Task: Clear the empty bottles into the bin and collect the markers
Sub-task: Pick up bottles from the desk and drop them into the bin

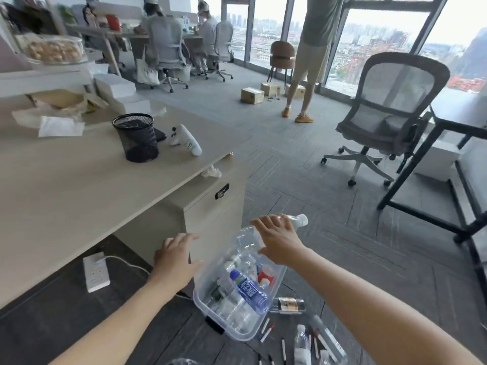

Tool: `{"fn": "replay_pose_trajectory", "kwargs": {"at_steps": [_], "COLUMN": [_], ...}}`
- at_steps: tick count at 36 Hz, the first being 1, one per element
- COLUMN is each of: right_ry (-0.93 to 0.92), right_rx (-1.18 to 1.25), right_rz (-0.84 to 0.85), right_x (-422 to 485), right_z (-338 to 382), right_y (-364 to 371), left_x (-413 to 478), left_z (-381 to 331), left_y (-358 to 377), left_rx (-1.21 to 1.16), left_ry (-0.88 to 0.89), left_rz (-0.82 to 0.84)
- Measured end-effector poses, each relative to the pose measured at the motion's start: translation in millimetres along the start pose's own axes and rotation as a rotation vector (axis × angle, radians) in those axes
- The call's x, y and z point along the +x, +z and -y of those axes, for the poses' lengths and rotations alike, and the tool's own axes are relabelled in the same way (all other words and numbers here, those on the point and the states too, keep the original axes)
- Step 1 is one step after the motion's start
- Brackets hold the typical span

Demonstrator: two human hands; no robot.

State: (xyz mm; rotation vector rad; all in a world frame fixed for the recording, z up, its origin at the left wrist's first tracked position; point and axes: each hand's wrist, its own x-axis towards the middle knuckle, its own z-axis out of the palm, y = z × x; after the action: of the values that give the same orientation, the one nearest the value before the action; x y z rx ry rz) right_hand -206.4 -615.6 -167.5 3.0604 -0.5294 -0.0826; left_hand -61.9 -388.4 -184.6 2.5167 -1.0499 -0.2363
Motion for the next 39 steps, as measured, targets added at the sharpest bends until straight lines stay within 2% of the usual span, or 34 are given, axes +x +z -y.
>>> {"fn": "replay_pose_trajectory", "kwargs": {"at_steps": [8,13,21,30,39], "right_ry": [0.165,0.131,0.102,0.172,0.333], "right_rx": [0.032,0.017,0.060,0.155,0.191], "right_rz": [0.129,0.183,0.092,-0.233,-0.257], "right_x": [49.4,37.2,-11.9,-112.5,-239.1], "right_z": [26.0,38.5,17.6,-10.0,-51.0], "right_y": [55.5,70.7,52.9,-15.2,-3.1], "left_x": [-32.7,-37.6,-33.8,-48.6,-79.7], "left_z": [33.8,33.6,-21.3,-98.1,-156.5], "left_y": [-4.6,-4.0,-0.6,7.7,52.9], "left_rx": [-0.073,-0.052,0.108,0.113,0.073], "left_ry": [-0.039,-0.036,0.105,0.255,0.358], "left_rz": [-0.005,0.001,-0.004,-0.045,0.001]}}
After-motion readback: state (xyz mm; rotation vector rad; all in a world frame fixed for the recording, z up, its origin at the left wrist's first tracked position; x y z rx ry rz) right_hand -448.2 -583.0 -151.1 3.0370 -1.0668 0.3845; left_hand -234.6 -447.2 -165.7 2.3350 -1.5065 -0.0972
